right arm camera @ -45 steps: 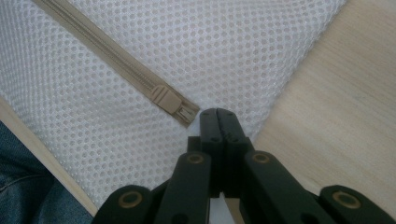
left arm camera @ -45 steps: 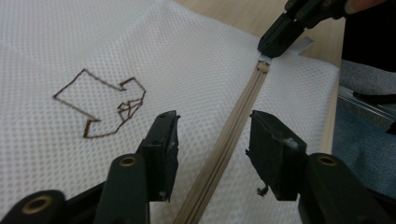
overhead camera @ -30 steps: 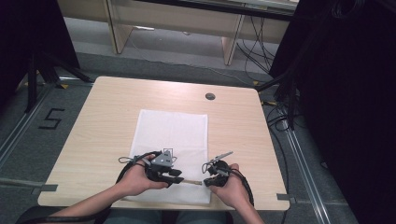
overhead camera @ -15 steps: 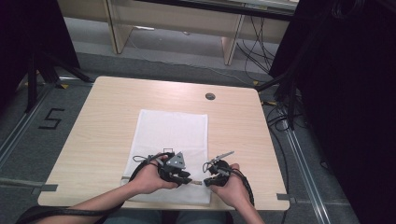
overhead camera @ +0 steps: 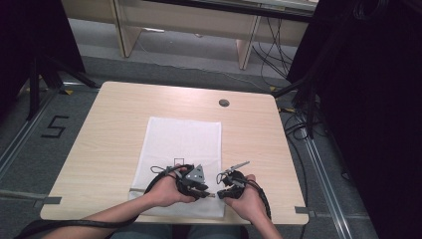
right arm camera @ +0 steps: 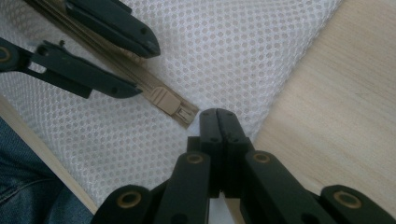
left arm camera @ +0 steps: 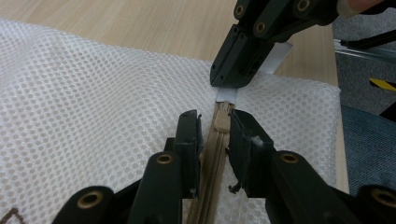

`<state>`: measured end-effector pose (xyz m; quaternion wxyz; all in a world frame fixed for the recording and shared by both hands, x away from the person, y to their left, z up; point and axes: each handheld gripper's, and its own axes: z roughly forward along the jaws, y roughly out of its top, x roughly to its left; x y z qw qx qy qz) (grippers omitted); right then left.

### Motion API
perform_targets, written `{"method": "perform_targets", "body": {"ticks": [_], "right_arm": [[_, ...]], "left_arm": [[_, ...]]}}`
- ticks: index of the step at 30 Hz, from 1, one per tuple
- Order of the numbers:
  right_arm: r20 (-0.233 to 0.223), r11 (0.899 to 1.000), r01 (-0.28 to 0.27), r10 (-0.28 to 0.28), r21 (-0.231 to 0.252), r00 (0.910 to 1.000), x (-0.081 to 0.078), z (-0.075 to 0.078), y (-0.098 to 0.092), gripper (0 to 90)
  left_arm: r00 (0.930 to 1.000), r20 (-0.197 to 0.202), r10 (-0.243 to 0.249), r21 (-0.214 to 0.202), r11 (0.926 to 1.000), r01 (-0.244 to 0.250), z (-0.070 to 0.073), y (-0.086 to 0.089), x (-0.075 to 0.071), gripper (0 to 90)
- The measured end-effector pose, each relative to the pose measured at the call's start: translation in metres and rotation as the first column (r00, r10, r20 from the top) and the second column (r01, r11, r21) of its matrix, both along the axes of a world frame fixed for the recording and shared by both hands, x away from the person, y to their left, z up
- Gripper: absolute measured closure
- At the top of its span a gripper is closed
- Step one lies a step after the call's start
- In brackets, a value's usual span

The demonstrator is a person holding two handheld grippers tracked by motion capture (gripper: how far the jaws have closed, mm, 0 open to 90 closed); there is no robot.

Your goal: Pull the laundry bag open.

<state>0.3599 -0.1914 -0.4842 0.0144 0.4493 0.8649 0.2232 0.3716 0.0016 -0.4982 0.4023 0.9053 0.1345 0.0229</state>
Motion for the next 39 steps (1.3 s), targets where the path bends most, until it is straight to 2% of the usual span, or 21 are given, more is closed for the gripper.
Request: {"method": "perform_targets", "body": {"ticks": [10,11,12,17,24,26,28,30,34,36,37,39], "right_arm": [[-0.019,1.000,0.013,-0.013,0.006,0.9997,0.000,0.000,-0.001,90.0],[-0.019,1.000,0.013,-0.013,0.005,0.9997,0.000,0.000,-0.001,90.0],[-0.024,1.000,0.019,-0.019,0.005,0.9995,0.000,0.000,-0.001,90.0],[-0.021,1.000,0.014,-0.014,0.007,0.9997,0.000,0.000,-0.001,90.0],[-0.022,1.000,0.018,-0.018,0.009,0.9996,0.001,0.000,-0.001,90.0],[-0.030,1.000,0.026,-0.026,0.007,0.9992,0.000,0.000,0.000,90.0],[-0.036,0.999,0.033,-0.032,0.003,0.9988,0.000,0.001,0.000,90.0],[-0.037,0.999,0.034,-0.033,0.004,0.9988,0.000,0.001,0.000,90.0],[-0.033,1.000,0.030,-0.030,0.002,0.9990,0.000,0.001,0.000,90.0],[-0.009,1.000,-0.015,0.015,0.004,0.9998,0.002,-0.001,-0.001,90.0],[-0.016,1.000,0.007,-0.007,-0.011,0.9998,0.000,0.001,0.001,90.0],[-0.007,1.000,-0.002,0.002,-0.016,1.0000,0.001,0.001,0.002,90.0]], "left_arm": [[0.9997,-0.015,-0.022,0.008,0.9997,0.022,-0.005,-0.013,0.000,72.3],[0.9993,-0.004,-0.038,0.013,0.9992,0.038,-0.005,-0.013,0.001,72.3],[0.9994,-0.017,-0.029,0.012,0.9995,0.029,-0.006,-0.014,0.001,72.5],[0.9994,-0.020,-0.029,0.016,0.9994,0.029,-0.006,-0.016,0.002,74.0],[0.9993,-0.002,-0.038,0.026,0.9990,0.038,-0.008,-0.018,-0.001,78.7],[0.9993,-0.012,-0.035,0.027,0.9990,0.035,-0.007,-0.018,-0.001,80.6],[0.9990,-0.039,-0.022,0.029,0.9993,0.023,-0.007,-0.018,0.000,80.8],[0.9990,-0.038,-0.023,0.026,0.9994,0.024,-0.006,-0.018,0.001,80.9],[0.9988,-0.048,-0.015,0.029,0.9995,0.016,-0.006,-0.018,0.000,81.1],[0.9990,-0.034,-0.030,0.033,0.9990,0.031,-0.005,-0.017,0.001,81.1],[0.9990,-0.032,-0.031,0.033,0.9989,0.032,-0.004,-0.017,0.001,81.2],[0.9989,-0.042,-0.022,0.029,0.9993,0.023,-0.003,-0.017,0.000,81.2]]}}
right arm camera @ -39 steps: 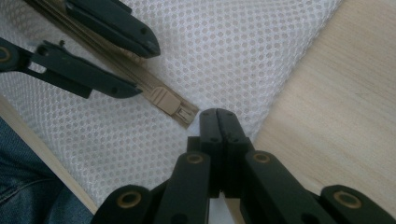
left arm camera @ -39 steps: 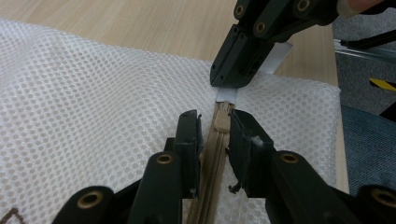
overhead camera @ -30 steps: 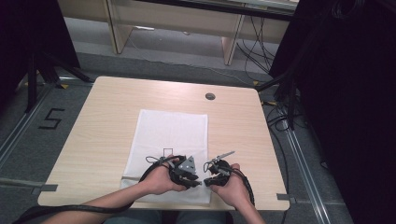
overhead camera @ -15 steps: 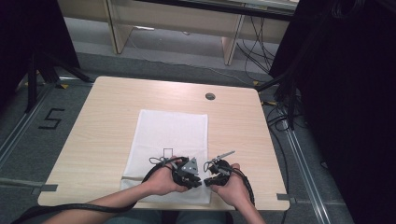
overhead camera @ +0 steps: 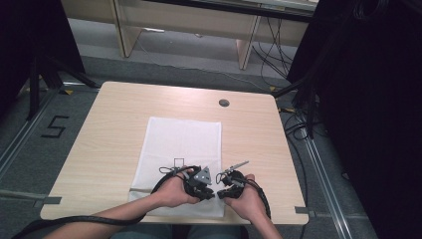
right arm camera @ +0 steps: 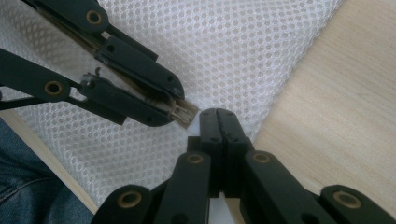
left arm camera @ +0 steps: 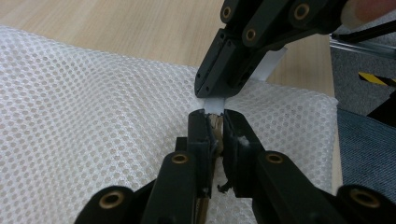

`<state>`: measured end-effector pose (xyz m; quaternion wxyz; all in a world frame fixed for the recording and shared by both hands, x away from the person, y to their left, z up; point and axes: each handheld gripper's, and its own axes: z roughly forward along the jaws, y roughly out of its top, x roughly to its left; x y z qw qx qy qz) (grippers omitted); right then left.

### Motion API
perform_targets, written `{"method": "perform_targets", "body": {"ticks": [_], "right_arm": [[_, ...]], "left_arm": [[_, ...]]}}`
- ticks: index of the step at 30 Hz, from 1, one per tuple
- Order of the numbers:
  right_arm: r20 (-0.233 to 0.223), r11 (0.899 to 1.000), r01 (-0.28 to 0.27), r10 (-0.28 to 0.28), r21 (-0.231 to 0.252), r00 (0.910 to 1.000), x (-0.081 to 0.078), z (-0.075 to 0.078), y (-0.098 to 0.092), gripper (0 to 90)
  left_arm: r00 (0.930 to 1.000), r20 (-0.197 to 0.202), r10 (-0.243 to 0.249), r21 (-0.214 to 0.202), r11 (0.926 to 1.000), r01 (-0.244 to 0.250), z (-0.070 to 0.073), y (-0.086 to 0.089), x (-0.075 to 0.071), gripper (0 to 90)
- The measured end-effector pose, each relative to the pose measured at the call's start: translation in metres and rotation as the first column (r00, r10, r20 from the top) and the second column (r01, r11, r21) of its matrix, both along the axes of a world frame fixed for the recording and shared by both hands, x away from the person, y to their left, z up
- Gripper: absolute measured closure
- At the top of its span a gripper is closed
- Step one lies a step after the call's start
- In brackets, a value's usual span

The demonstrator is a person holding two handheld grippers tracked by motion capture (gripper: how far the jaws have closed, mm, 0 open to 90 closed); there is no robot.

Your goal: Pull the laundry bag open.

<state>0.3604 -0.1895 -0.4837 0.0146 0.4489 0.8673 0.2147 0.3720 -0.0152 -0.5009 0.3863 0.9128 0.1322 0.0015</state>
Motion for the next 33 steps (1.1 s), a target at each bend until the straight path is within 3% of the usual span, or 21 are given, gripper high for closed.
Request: {"method": "perform_targets", "body": {"ticks": [10,11,17,24,26,28,33], "right_arm": [[-0.007,1.000,0.016,-0.016,-0.021,0.9998,-0.001,0.001,0.002,90.0],[-0.007,1.000,0.015,-0.015,-0.018,0.9999,-0.001,0.001,0.002,90.0],[0.006,1.000,-0.017,0.017,-0.013,0.9998,0.000,0.000,0.002,90.0],[0.012,1.000,-0.017,0.017,-0.013,0.9998,-0.001,0.000,0.002,90.0],[-0.006,1.000,0.002,-0.002,-0.018,1.0000,-0.002,0.001,0.003,90.0],[0.012,1.000,-0.019,0.019,-0.014,0.9997,-0.001,0.000,0.002,90.0],[0.013,1.000,-0.017,0.017,-0.013,0.9998,-0.001,0.000,0.003,90.0]], "left_arm": [[0.9998,0.019,-0.001,0.009,1.0000,0.001,0.003,0.000,-0.003,81.3],[0.9992,0.037,-0.014,0.017,0.9998,0.014,0.004,0.001,-0.003,81.3],[0.9995,0.030,-0.004,0.014,0.9999,0.003,0.007,0.007,-0.004,81.3],[0.9994,0.034,-0.002,0.016,0.9999,0.002,0.006,0.008,-0.005,81.3],[0.9991,0.040,-0.010,0.016,0.9998,0.009,0.007,0.009,-0.004,81.3],[0.9997,0.022,0.000,0.012,0.9999,0.000,0.007,0.010,-0.005,81.3],[0.9991,0.040,-0.009,0.006,0.9999,0.008,0.007,0.012,-0.005,81.3]]}}
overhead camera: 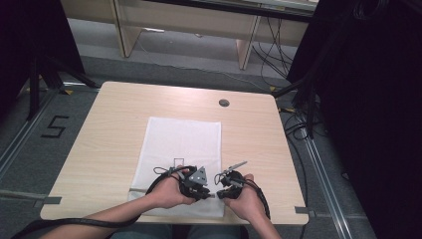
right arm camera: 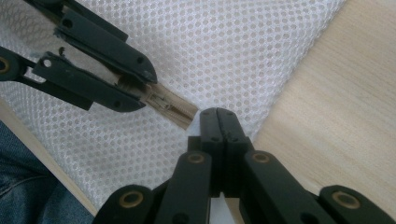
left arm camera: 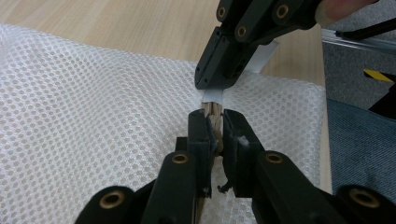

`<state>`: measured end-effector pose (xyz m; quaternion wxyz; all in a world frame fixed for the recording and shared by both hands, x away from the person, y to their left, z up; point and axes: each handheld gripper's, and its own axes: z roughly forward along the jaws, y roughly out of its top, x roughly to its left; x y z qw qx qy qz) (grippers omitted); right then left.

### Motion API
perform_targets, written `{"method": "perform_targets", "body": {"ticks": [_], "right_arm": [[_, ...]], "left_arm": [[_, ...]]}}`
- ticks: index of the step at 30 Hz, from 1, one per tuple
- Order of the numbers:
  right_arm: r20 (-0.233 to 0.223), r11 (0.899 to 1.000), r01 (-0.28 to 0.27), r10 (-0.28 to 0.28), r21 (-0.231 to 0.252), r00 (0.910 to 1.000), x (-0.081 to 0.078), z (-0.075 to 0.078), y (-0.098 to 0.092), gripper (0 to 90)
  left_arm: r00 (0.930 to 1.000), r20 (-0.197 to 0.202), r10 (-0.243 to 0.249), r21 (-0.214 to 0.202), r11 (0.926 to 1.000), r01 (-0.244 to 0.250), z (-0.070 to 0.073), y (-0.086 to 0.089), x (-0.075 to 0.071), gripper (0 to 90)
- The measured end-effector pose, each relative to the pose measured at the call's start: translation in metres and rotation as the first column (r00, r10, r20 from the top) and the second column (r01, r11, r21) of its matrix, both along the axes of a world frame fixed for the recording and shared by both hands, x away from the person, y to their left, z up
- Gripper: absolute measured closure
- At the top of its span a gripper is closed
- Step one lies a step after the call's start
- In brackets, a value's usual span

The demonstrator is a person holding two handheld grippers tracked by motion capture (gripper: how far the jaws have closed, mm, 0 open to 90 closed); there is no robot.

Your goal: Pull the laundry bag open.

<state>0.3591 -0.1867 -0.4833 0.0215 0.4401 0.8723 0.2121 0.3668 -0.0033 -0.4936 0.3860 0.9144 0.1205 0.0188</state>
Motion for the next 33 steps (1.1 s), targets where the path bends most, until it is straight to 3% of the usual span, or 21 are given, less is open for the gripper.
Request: {"method": "perform_targets", "body": {"ticks": [3,5,11,18,20,33], "right_arm": [[-0.026,1.000,0.023,-0.023,-0.003,0.9994,-0.0012,0.0008,0.0010,90.0],[0.003,1.000,-0.004,0.004,-0.002,1.0000,-0.0002,-0.0001,0.0005,90.0],[-0.022,1.000,0.019,-0.019,-0.006,0.9996,-0.0018,0.0009,0.0020,90.0],[-0.010,1.000,0.021,-0.021,-0.021,0.9997,-0.0016,0.0011,0.0019,90.0],[0.008,1.000,-0.006,0.006,-0.011,0.9999,-0.0004,0.0002,0.0009,90.0],[0.007,1.000,-0.006,0.006,-0.008,1.0000,-0.0008,0.0001,0.0005,90.0]], "left_arm": [[0.9999,-0.006,0.010,0.000,1.0000,-0.010,0.0002,-0.0001,-0.0011,81.4],[1.0000,-0.004,0.005,0.001,1.0000,-0.005,0.0004,-0.0001,-0.0011,81.3],[0.9999,0.012,-0.004,0.003,1.0000,0.004,0.0006,0.0001,-0.0009,81.4],[1.0000,0.001,0.006,0.003,1.0000,-0.006,0.0022,0.0040,-0.0023,81.3],[0.9999,0.011,-0.003,0.001,1.0000,0.003,0.0027,0.0054,-0.0016,81.4],[1.0000,0.003,0.007,-0.009,0.9999,-0.007,0.0013,0.0083,-0.0030,81.3]]}}
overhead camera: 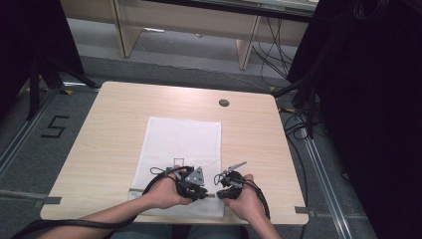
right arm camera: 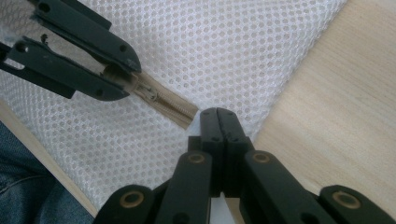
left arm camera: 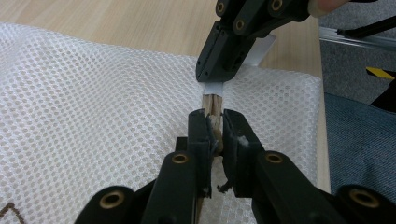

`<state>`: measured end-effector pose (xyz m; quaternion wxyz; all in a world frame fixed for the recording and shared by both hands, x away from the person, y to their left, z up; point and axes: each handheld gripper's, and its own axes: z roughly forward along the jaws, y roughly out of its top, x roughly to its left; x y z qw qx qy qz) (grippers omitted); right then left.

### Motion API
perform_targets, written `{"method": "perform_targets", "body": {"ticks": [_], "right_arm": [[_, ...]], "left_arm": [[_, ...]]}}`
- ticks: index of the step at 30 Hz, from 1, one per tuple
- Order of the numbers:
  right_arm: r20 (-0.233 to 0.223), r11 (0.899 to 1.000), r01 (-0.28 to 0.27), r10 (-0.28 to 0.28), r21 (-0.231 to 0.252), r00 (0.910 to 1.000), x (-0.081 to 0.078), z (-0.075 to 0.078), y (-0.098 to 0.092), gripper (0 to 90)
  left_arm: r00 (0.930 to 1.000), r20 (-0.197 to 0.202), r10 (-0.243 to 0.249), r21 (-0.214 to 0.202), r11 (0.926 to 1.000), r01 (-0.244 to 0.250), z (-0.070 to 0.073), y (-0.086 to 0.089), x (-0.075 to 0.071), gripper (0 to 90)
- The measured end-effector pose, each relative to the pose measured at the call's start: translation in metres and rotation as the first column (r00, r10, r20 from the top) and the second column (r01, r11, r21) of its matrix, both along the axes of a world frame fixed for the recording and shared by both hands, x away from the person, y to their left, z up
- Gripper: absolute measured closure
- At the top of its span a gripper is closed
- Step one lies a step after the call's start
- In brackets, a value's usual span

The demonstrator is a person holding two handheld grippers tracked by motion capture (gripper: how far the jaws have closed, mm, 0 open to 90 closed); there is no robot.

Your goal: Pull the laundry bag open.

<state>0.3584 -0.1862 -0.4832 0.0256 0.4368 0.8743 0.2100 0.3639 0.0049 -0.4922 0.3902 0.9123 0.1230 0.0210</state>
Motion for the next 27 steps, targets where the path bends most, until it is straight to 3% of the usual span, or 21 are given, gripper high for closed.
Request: {"method": "perform_targets", "body": {"ticks": [18,27], "right_arm": [[0.004,1.000,0.002,-0.002,0.002,1.0000,-0.0001,-0.0004,-0.0004,90.0],[0.002,1.000,0.000,0.000,0.001,1.0000,-0.0002,-0.0002,0.0000,90.0]], "left_arm": [[0.9998,0.015,-0.009,0.010,0.9999,0.008,0.0020,0.0036,-0.0004,81.3],[1.0000,0.000,0.005,-0.004,1.0000,-0.005,0.0026,0.0080,-0.0014,81.3]]}}
